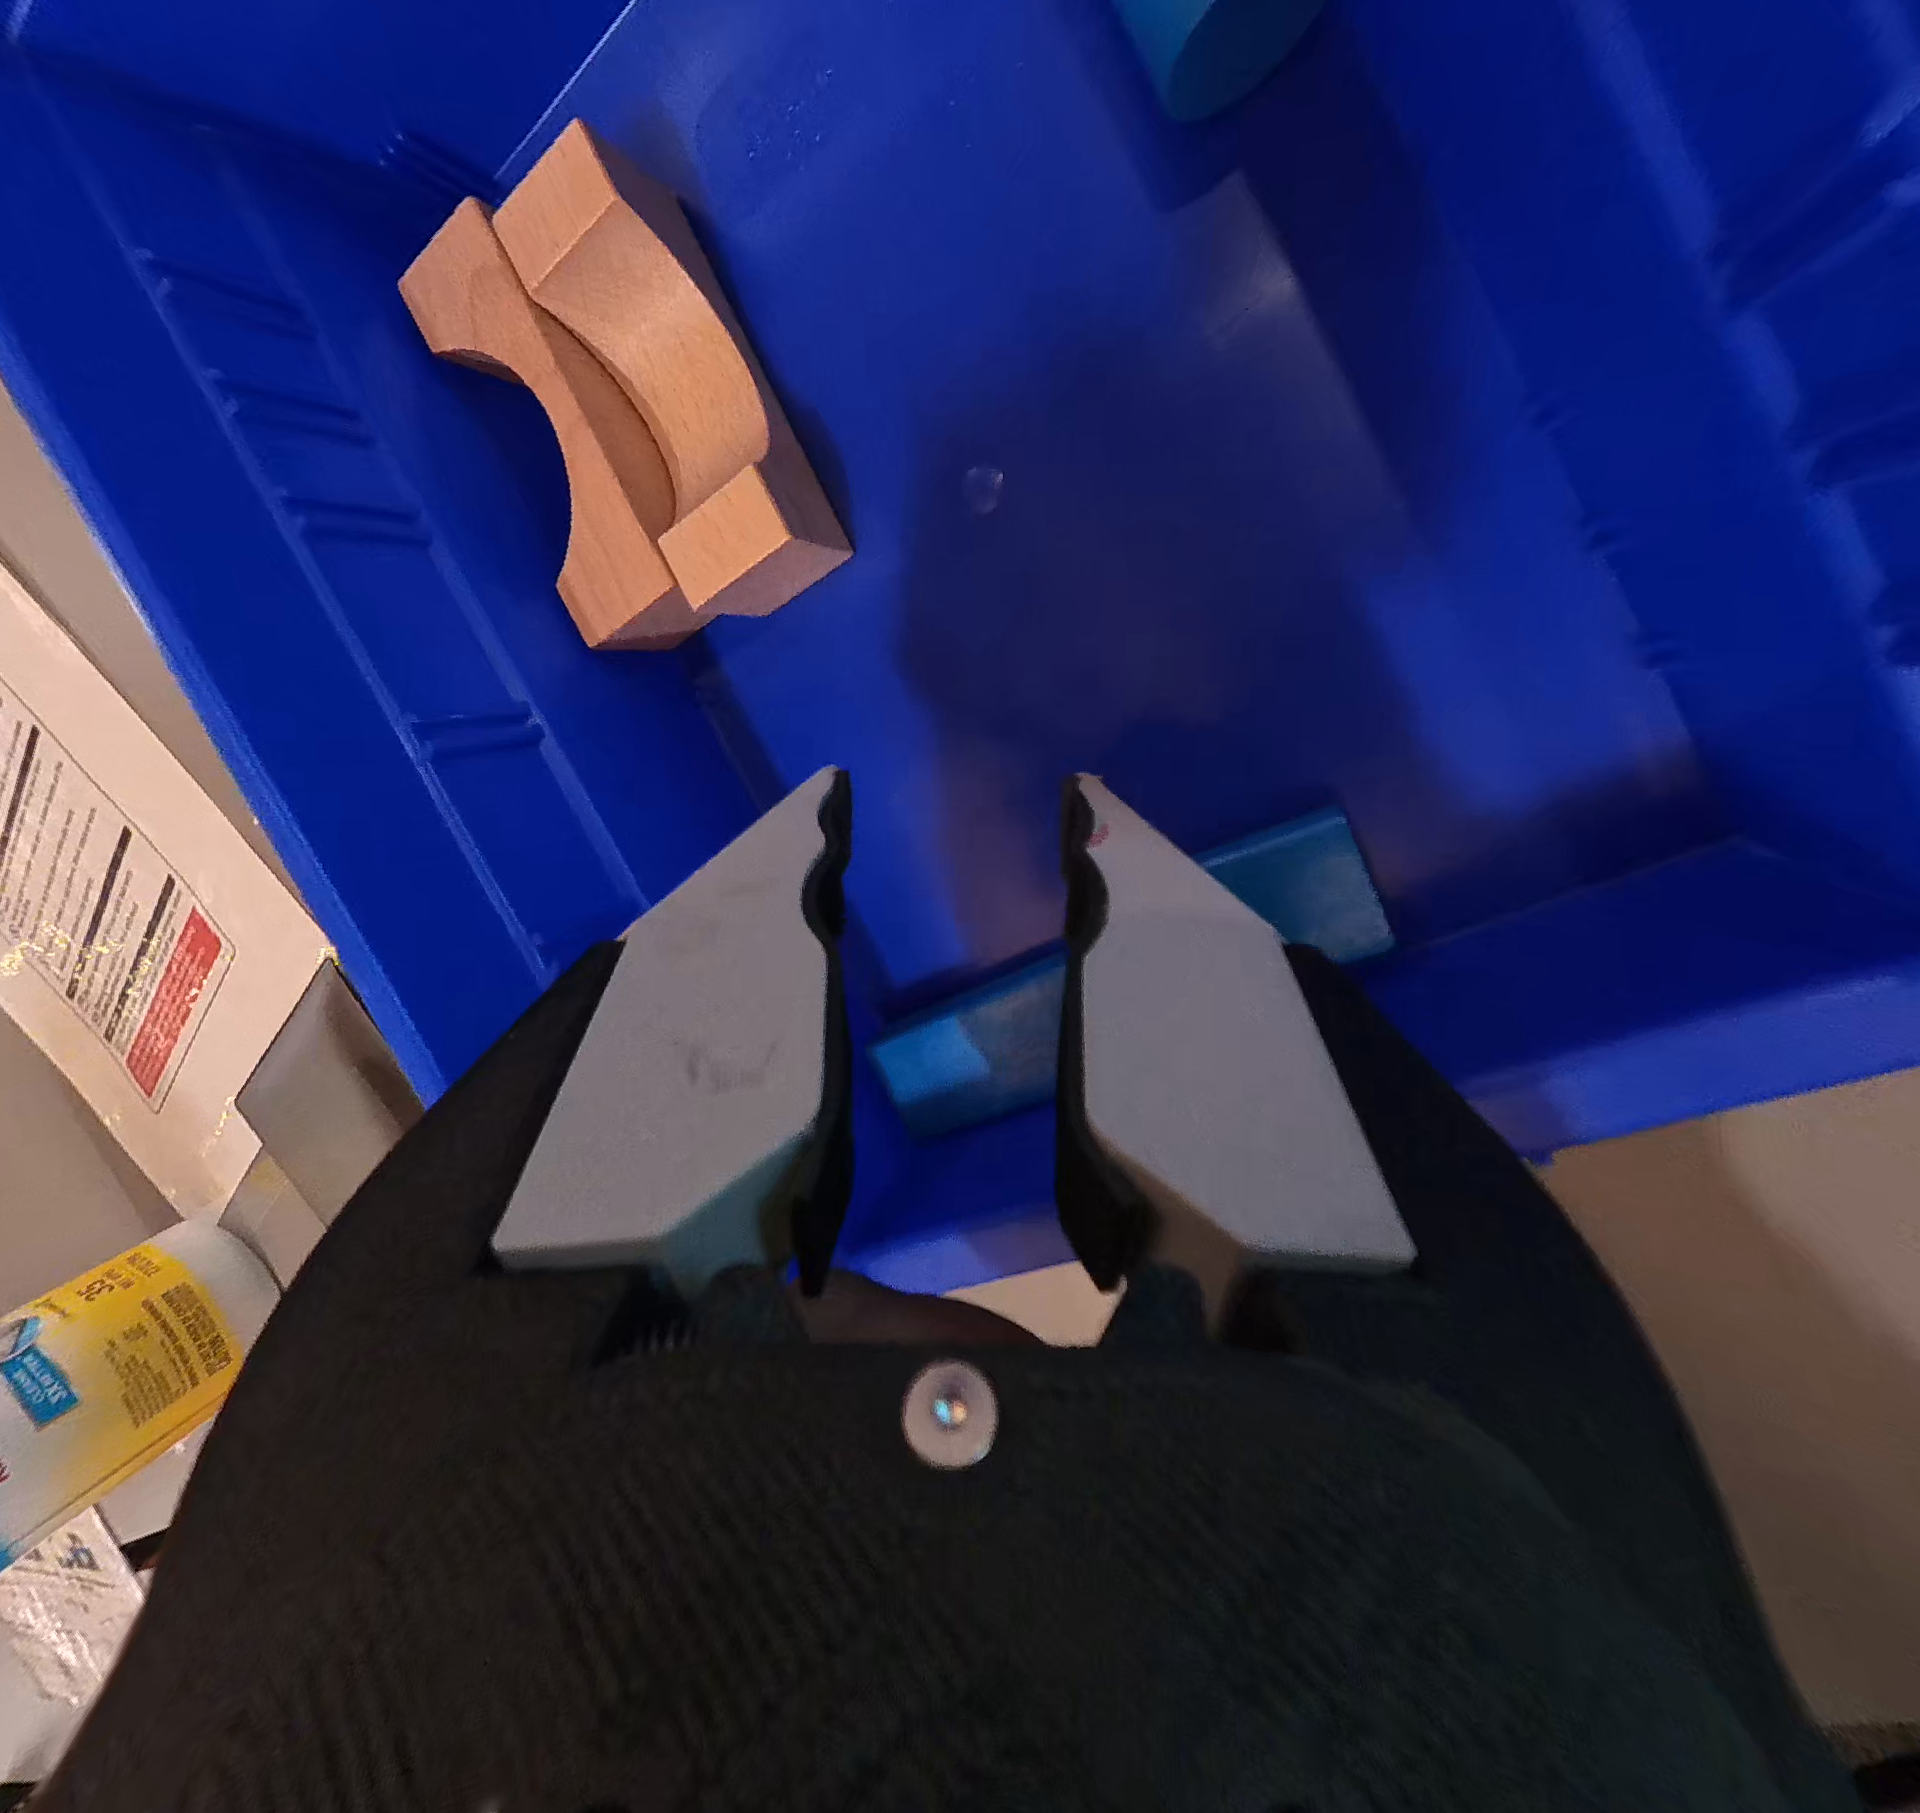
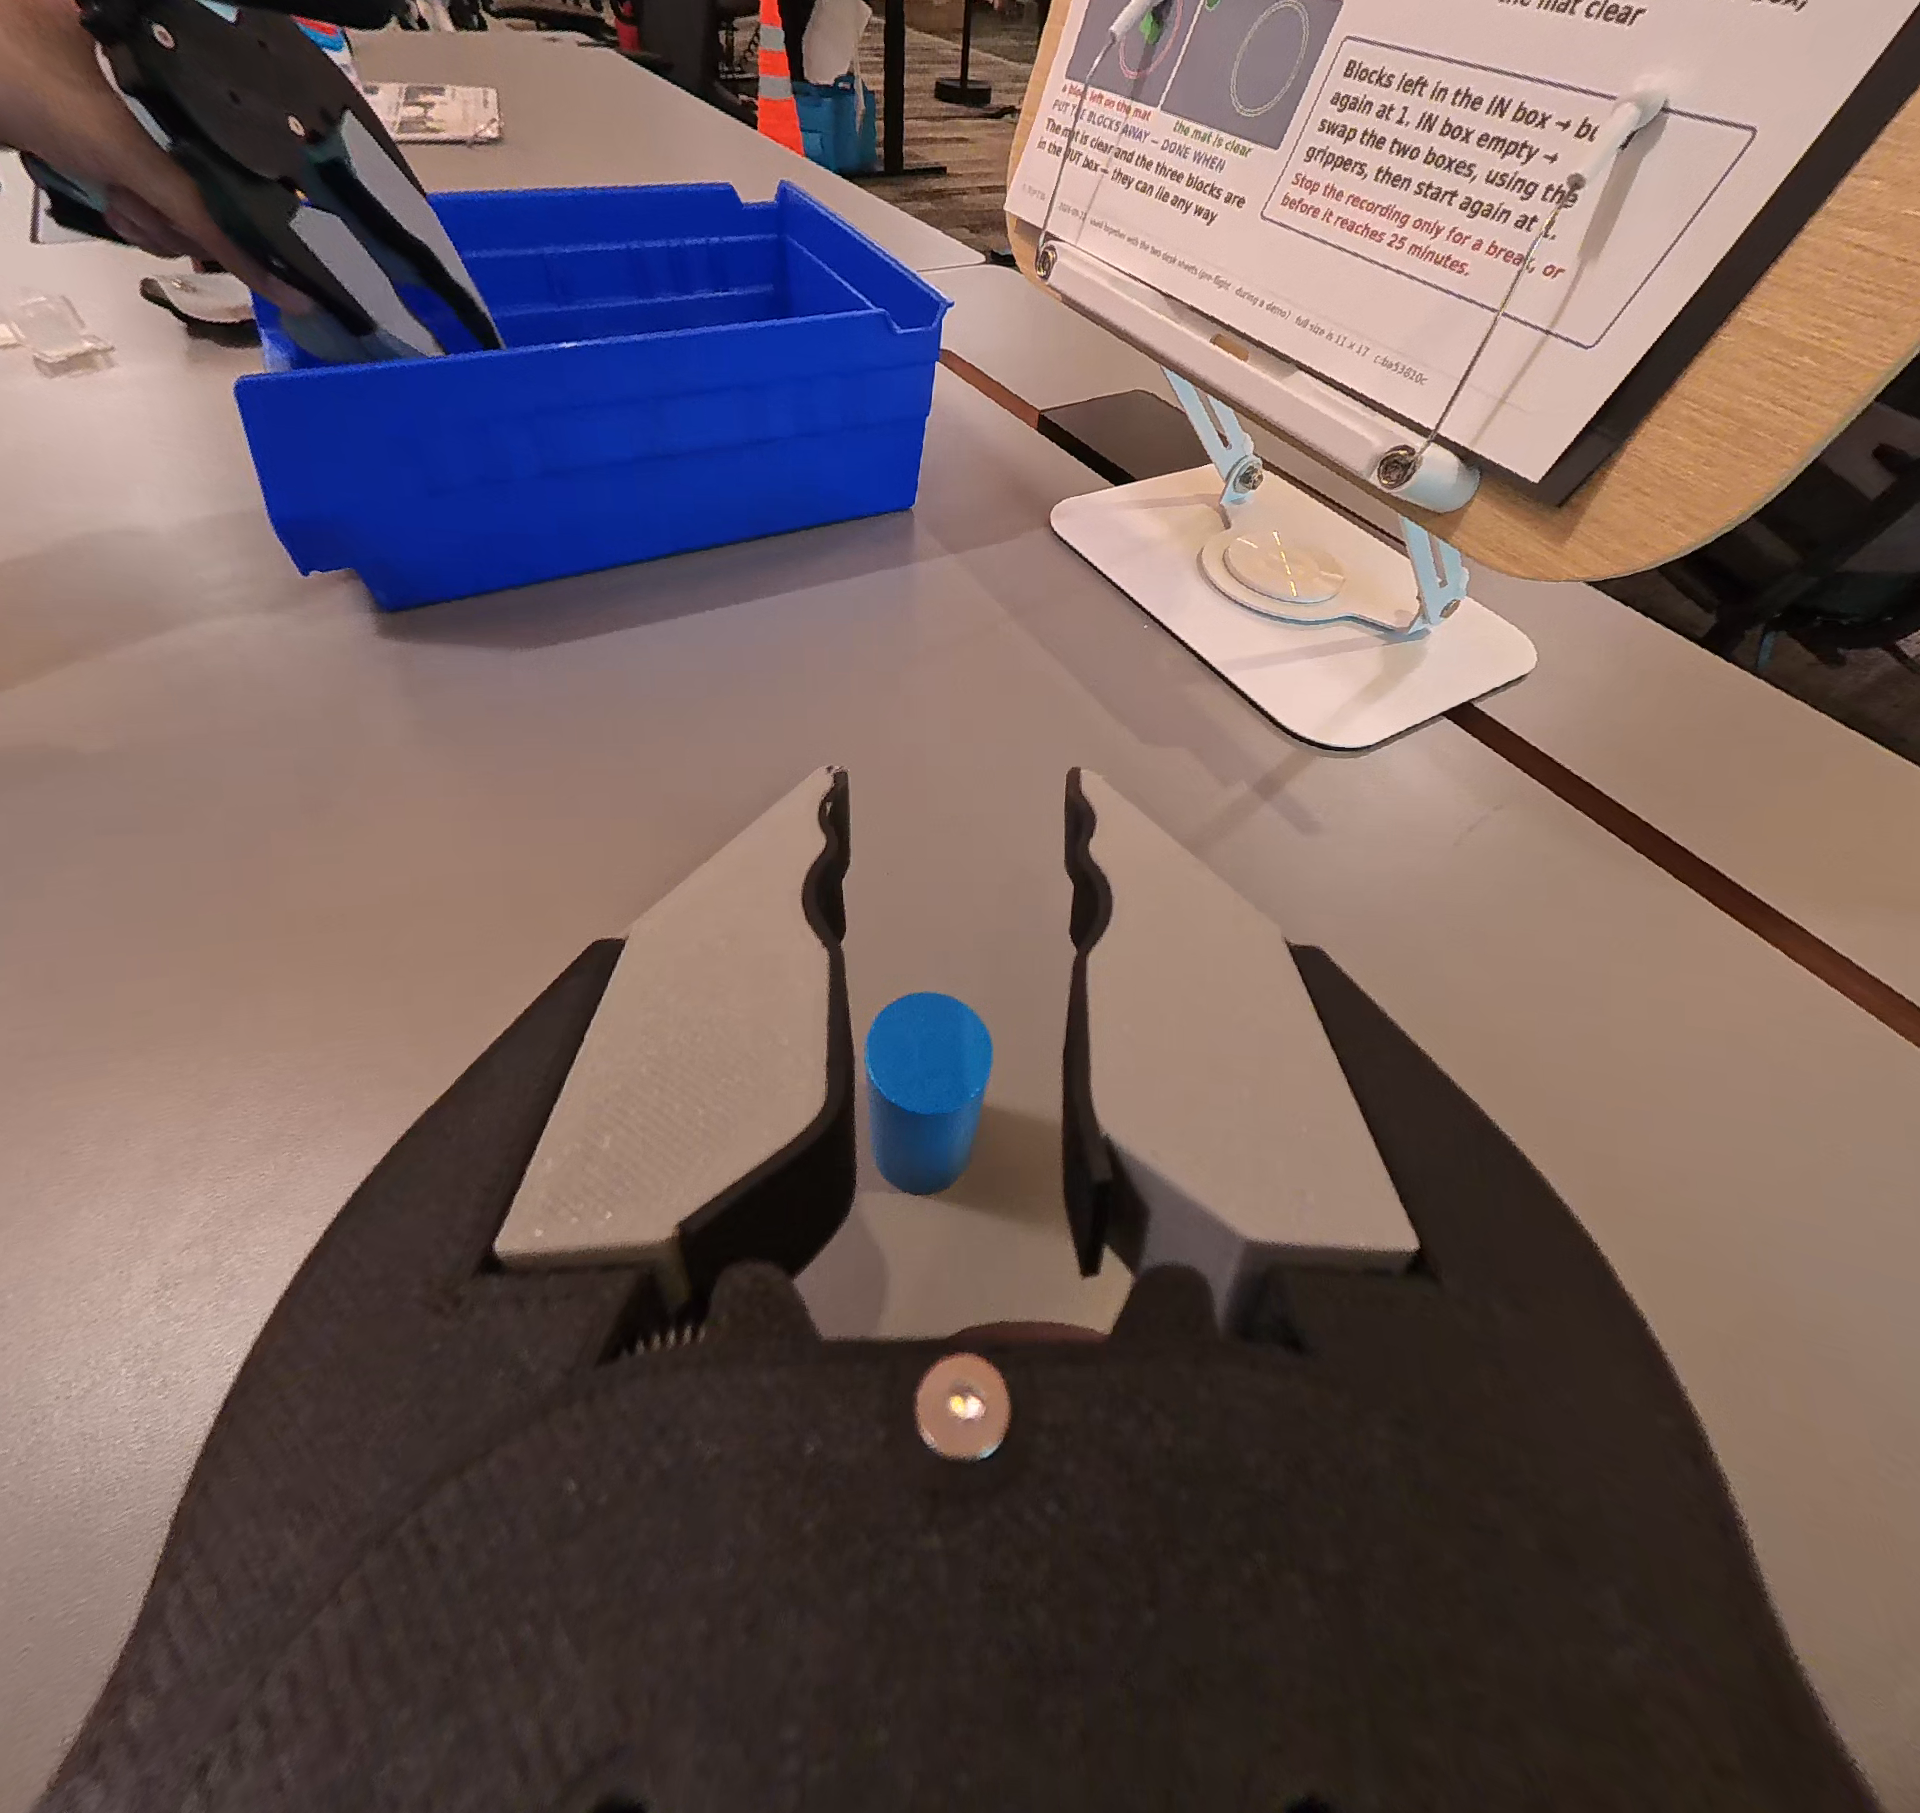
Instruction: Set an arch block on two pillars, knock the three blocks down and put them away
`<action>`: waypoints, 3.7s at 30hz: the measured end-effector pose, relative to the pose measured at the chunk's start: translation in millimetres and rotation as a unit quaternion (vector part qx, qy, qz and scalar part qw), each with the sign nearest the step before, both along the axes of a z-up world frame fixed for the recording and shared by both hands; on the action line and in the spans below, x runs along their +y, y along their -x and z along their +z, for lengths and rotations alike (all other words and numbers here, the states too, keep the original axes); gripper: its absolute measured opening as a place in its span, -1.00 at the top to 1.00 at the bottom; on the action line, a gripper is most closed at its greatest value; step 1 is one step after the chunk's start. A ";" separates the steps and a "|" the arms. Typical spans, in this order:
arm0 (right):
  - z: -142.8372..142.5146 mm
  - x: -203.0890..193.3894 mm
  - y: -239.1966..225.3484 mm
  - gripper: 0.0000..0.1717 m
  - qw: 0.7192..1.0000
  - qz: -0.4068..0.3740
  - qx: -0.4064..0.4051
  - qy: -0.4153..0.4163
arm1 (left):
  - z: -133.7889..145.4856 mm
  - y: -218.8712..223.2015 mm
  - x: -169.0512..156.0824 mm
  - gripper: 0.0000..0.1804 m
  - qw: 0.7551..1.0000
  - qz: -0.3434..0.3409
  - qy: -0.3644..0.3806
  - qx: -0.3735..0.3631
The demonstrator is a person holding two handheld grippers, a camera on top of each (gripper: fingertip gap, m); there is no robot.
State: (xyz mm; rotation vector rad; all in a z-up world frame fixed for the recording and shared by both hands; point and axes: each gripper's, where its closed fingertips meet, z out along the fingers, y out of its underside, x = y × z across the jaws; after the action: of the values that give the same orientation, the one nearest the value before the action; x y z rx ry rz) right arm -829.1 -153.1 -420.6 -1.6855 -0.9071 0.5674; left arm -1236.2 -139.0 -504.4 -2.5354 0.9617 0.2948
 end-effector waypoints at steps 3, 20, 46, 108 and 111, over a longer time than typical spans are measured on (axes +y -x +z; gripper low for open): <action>0.9 -0.1 -0.4 0.55 1.000 0.000 0.003 0.000 | 1.6 5.7 -2.3 0.55 1.000 -0.005 0.009 0.000; -10.2 2.5 1.4 0.55 1.000 0.001 -0.014 0.011 | -3.2 1.6 -12.2 0.59 0.996 -0.054 0.078 -0.004; -8.0 0.8 1.7 0.55 1.000 0.003 -0.013 0.008 | -16.4 26.2 -17.7 0.53 0.986 -0.030 0.124 0.110; -24.9 -8.9 11.3 0.57 1.000 0.015 -0.015 0.008 | -14.0 -134.5 -62.4 1.00 0.957 -0.263 0.080 -0.089; -22.6 -10.8 9.1 0.57 1.000 0.014 -0.011 0.005 | -1.6 -131.4 -46.1 0.86 0.966 -0.235 0.055 -0.092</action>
State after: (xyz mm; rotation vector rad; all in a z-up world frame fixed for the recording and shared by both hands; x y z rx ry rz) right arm -838.2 -163.9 -443.2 -1.6935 -0.9468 0.5752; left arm -1104.8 -185.0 -506.0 -2.2831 1.4892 -0.1354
